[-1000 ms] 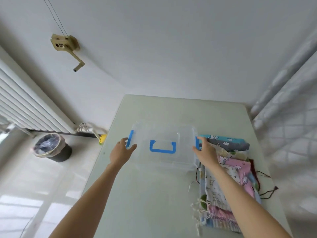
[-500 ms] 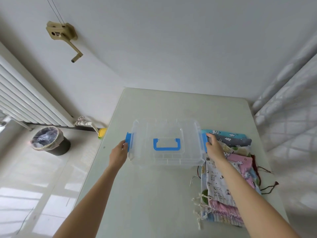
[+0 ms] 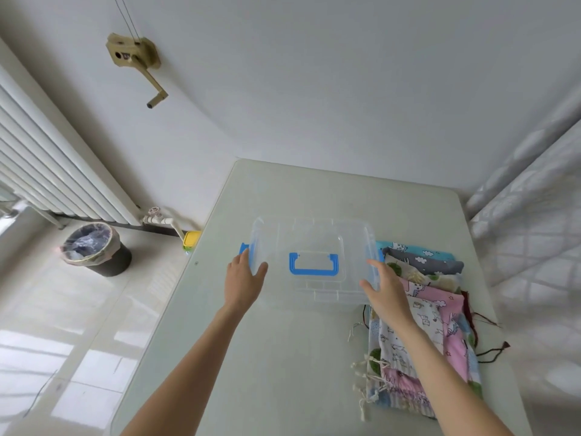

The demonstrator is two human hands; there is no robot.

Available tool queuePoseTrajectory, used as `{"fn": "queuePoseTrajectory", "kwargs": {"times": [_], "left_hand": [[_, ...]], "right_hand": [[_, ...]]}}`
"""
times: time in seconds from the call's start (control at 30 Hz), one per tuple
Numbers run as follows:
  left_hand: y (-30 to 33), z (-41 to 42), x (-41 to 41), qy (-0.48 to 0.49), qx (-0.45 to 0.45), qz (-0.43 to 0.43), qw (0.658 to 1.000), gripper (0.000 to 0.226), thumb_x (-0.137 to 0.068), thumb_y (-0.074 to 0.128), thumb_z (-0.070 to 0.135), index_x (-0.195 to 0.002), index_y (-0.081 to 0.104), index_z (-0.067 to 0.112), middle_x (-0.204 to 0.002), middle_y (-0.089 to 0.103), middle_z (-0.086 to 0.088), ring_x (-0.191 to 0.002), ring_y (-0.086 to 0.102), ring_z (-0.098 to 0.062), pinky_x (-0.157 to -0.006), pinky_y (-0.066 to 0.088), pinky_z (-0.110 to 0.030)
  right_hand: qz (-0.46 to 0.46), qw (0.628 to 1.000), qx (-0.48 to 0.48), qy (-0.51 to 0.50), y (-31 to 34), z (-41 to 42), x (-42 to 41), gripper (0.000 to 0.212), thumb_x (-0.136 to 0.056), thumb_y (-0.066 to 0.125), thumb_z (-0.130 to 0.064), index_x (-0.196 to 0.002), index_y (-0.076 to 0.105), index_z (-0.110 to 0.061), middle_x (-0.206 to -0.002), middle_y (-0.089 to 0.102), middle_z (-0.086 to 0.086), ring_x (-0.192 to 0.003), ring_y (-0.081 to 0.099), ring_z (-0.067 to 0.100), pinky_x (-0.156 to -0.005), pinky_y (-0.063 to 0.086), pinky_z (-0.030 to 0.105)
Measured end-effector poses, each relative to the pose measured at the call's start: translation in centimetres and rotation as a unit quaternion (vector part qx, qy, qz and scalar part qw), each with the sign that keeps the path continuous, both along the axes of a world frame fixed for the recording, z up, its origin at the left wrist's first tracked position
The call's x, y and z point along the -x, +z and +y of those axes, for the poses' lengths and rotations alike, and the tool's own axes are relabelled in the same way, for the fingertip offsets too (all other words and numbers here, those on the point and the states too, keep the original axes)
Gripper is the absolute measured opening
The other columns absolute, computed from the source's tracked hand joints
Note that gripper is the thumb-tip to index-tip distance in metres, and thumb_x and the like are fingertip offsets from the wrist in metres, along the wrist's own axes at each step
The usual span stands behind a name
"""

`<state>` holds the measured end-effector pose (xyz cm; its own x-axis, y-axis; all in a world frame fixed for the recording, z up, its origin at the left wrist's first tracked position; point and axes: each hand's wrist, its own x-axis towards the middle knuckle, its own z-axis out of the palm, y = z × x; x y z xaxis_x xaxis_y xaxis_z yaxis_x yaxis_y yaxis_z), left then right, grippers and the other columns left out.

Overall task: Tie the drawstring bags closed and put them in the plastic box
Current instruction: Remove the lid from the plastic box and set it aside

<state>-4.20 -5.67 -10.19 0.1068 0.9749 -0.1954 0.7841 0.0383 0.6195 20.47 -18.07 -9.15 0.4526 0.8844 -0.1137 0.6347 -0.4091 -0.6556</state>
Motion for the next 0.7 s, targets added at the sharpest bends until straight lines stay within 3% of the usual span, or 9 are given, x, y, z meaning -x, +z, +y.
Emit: {"fn": "queuePoseTrajectory", "kwargs": {"times": [0.23,0.37,0.47,0.57,0.7], "left_hand": [[0.9,-0.6,0.5,0.026,-0.01,-0.087,0.996,0.052,-0.091,0.058,0.023,-0.138,0.042,0.008,-0.135,0.051,-0.01,-0.117,0.053,-0.025,-0.098,0.041,-0.034],[1.7,-0.9,2.0,0.055,-0.047,-0.158,0.985,0.046,-0.088,0.063,0.022,-0.13,0.048,0.012,-0.13,0.055,-0.003,-0.102,0.06,-0.017,-0.088,0.048,-0.032],[2.8,-1.0,4.2,0.117,-0.063,-0.221,0.966,0.037,-0.085,0.066,0.027,-0.117,0.052,0.015,-0.114,0.061,0.002,-0.082,0.065,-0.015,-0.075,0.052,-0.033],[3.4,-1.4,7.9,0.189,-0.048,-0.281,0.94,0.039,-0.084,0.067,0.029,-0.116,0.051,0.015,-0.1,0.063,-0.002,-0.072,0.068,-0.018,-0.065,0.056,-0.036],[2.5,-2.9,13.4,0.265,-0.073,-0.23,0.933,0.032,-0.09,0.06,0.029,-0.118,0.052,0.016,-0.097,0.066,0.0,-0.073,0.07,-0.017,-0.069,0.057,-0.04]], "right_hand": [[-0.034,0.999,-0.026,-0.019,0.9,-0.2,-0.7,0.042,-0.089,0.056,-0.008,-0.13,0.049,-0.016,-0.148,0.037,0.01,-0.137,0.031,0.026,-0.107,0.03,0.037],[-0.037,0.997,-0.066,0.001,2.1,0.1,-0.1,0.045,-0.088,0.057,-0.007,-0.13,0.047,-0.02,-0.148,0.036,0.005,-0.13,0.042,0.027,-0.101,0.039,0.037],[-0.039,0.994,-0.095,0.024,3.4,0.9,1.2,0.047,-0.088,0.059,-0.007,-0.131,0.047,-0.02,-0.151,0.033,0.002,-0.125,0.048,0.022,-0.096,0.04,0.029],[-0.018,0.988,-0.128,0.083,4.8,2.7,3.5,0.051,-0.087,0.059,-0.002,-0.134,0.045,-0.019,-0.148,0.037,-0.002,-0.107,0.052,0.011,-0.088,0.038,0.02],[0.014,0.975,-0.144,0.169,5.6,6.0,7.8,0.056,-0.086,0.059,0.0,-0.136,0.042,-0.019,-0.145,0.041,-0.003,-0.111,0.054,0.016,-0.092,0.041,0.022]]}}
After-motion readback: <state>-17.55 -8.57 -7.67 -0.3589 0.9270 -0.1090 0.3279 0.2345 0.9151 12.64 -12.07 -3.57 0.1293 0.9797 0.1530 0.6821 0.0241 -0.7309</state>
